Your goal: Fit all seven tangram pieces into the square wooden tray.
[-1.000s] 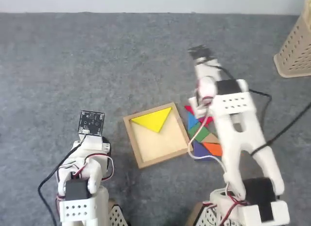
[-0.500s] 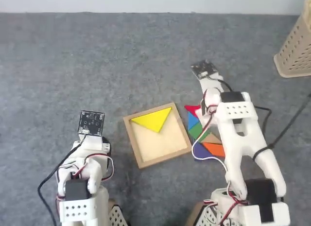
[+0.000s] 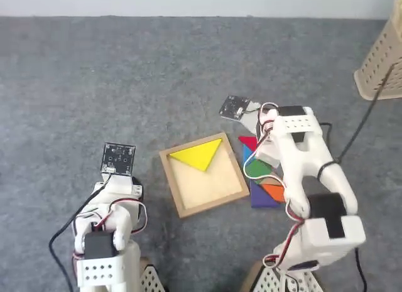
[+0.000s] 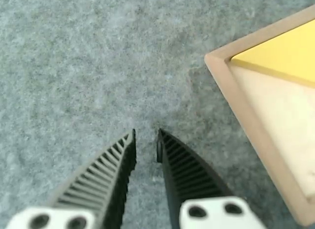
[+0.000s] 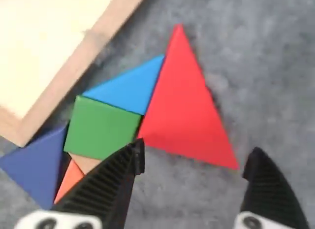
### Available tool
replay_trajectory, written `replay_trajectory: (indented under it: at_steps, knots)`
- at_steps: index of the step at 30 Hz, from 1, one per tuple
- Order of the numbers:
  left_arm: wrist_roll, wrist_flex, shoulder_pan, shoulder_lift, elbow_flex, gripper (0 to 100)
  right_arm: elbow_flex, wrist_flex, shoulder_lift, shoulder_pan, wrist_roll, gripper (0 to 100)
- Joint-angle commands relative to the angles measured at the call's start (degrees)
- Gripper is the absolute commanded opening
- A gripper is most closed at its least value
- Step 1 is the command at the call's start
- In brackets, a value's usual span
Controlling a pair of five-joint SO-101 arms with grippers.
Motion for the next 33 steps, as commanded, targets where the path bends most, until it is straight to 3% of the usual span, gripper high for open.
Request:
replay_trajectory:
  at_steps: [1, 9, 12, 19, 27, 33]
  knots:
    - [0.5, 0.2, 0.2, -1.3, -0.5, 7, -4.0, -0.9, 1.1, 0.3, 1.4, 33.3]
    - [0.5, 0.2, 0.2, -1.3, -0.5, 7, -4.1, -4.6, 8.7, 0.5, 1.2, 32.9]
    - [0.5, 0.2, 0.2, -1.3, -0.5, 7, -5.1, -4.0, 9.1, 1.1, 0.3, 27.0]
    - [0.5, 0.2, 0.2, -1.3, -0.5, 7, -7.2, -3.6, 10.1, 1.4, -14.0, 4.5]
    - [0.5, 0.2, 0.2, -1.3, -0.5, 7, -9.8, -2.9, 9.6, 4.4, -25.1, 3.9]
    - [0.5, 0.2, 0.2, -1.3, -0.5, 7, -16.4, 4.1, 9.5, 7.3, -32.3, 3.8]
